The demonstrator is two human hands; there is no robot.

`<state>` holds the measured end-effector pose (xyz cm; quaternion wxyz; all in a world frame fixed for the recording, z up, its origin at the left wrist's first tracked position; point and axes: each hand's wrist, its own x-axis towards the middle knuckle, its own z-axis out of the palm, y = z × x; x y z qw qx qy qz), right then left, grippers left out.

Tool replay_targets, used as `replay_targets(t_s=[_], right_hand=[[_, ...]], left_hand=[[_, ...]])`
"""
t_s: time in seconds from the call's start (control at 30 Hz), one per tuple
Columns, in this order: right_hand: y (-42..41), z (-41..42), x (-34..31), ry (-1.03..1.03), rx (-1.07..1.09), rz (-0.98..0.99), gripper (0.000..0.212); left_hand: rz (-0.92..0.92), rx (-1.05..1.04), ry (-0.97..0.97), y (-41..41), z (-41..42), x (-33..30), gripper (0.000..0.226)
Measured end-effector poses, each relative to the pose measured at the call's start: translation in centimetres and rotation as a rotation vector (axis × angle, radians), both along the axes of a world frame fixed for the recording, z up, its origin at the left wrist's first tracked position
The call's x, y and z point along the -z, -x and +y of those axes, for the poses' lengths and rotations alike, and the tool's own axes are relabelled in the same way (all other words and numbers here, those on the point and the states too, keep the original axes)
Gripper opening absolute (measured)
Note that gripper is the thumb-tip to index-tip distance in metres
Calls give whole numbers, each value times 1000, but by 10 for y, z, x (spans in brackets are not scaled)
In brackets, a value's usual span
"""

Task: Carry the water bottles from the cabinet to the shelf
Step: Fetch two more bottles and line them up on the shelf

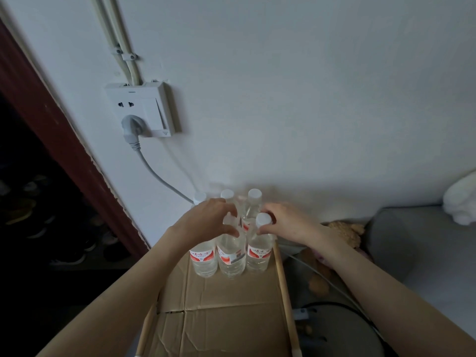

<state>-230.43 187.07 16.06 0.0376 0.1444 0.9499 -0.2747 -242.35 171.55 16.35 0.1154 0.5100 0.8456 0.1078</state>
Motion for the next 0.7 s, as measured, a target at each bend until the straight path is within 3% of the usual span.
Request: replay_targets(t_s=[0.2, 0.37, 0.6, 0.7], right_hand=[[-3, 1, -2, 79, -25, -15, 34], [-2, 1, 1, 62, -9, 5, 33], [-3, 4, 7, 40, -3, 0, 29], [-1, 1, 8, 65, -6, 15, 32]], left_hand=[[-162, 130, 57, 1, -2, -1, 43], [-112, 87, 1, 1, 1, 0, 33], [-106, 36, 4, -2, 0, 5, 46], [-100, 46, 5, -1, -1, 6, 41]])
